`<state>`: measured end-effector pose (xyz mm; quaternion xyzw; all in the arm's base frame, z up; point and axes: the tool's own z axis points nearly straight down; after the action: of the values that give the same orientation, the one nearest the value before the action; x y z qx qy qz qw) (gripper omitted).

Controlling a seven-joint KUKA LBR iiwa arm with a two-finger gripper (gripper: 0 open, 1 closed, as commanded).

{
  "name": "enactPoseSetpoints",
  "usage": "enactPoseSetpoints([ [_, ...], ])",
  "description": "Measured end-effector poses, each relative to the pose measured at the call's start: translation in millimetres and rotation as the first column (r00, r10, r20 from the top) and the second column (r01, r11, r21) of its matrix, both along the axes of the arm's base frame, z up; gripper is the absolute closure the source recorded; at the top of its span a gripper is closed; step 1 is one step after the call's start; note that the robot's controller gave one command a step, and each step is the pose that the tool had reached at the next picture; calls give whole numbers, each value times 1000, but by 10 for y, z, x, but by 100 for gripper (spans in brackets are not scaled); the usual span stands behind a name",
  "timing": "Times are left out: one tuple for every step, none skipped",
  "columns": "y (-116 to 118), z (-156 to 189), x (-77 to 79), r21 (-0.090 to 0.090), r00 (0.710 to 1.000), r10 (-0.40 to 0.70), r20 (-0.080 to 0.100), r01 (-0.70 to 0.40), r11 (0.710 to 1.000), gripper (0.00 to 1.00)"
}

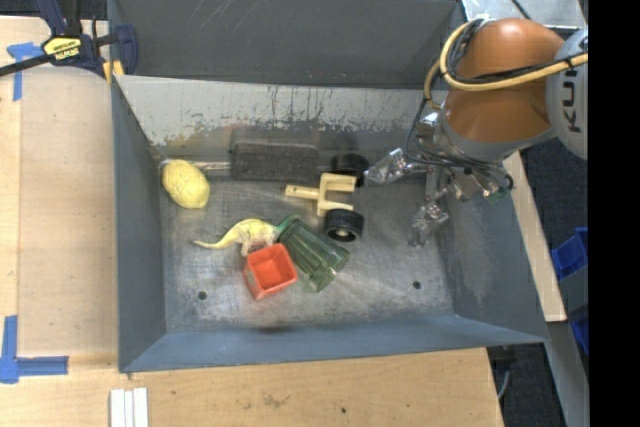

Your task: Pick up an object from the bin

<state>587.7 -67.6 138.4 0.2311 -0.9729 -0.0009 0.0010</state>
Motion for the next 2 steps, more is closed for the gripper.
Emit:
enactPoseSetpoints([
  [194, 199, 51, 0, 1000, 8, 12, -8, 1000, 0],
  [693, -438, 17, 0, 991, -131, 18, 131, 991, 0],
])
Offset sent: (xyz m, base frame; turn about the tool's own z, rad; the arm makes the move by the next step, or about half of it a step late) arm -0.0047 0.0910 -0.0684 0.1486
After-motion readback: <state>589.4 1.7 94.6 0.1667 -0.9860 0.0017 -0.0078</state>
